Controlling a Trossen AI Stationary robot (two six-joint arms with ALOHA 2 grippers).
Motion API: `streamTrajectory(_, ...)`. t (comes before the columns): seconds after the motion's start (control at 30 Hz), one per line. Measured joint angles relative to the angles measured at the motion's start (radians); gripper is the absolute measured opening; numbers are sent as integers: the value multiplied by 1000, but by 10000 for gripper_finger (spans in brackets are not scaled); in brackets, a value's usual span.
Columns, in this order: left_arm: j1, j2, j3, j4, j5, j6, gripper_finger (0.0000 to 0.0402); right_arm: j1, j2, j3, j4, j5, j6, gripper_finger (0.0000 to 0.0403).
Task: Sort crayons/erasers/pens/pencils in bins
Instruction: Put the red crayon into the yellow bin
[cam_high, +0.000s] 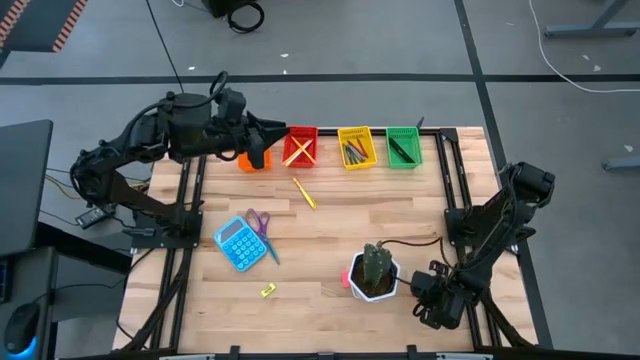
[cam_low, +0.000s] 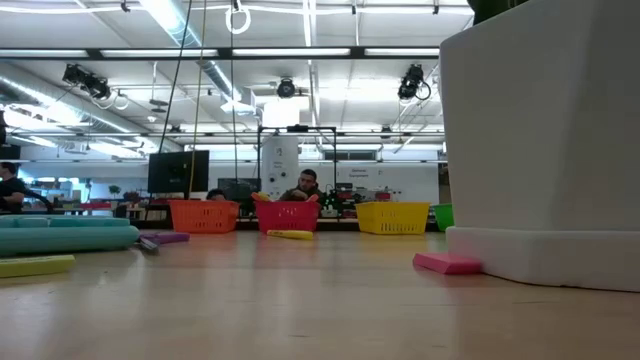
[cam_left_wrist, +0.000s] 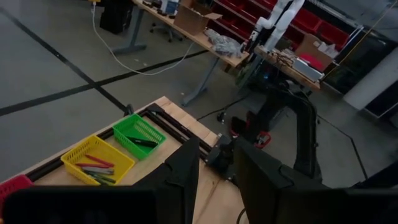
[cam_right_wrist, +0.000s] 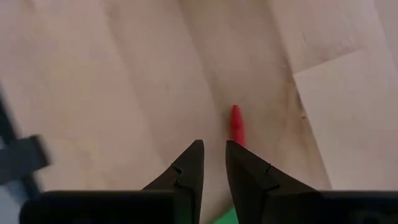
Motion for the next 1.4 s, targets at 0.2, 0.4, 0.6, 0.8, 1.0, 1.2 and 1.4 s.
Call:
streamTrajectory(0.2,0,0,0,-1,0,-13,107,0,53,1,0,0,-37,74)
streamTrajectory(0.4,0,0,0,-1,0,-10,107,-1,-9,0,-20,-9,-29,74)
streamTrajectory(0.6,10,0,0,-3,0,-8,107,-1,-138,10,-149,-2,-20,74)
streamTrajectory(0.8,10,0,0,-3,0,12,107,3,-149,-15,-166,41,-10,74)
streamTrajectory(1.0,10,0,0,-2,0,9,107,10,-98,-50,-97,24,7,77)
streamTrajectory(1.2,10,0,0,-2,0,9,107,11,-91,-85,-50,7,26,90)
streamTrajectory(1.4,10,0,0,-2,0,9,107,12,-91,-103,-11,6,35,101)
